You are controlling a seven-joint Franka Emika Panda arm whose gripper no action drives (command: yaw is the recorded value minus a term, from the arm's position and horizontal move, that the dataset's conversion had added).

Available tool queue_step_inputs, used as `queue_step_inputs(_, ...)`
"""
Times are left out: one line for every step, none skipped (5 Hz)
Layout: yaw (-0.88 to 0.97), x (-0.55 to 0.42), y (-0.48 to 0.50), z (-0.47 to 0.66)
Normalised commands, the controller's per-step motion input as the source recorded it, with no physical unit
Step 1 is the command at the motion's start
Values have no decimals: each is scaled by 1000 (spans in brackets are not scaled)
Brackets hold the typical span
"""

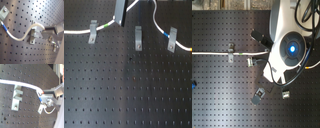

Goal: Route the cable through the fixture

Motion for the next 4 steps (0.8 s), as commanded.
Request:
queue_step_inputs(40,-245,25,185)
queue_step_inputs(240,-609,202,254)
queue_step_inputs(477,-421,302,62)
queue_step_inputs(171,156,15,-2)
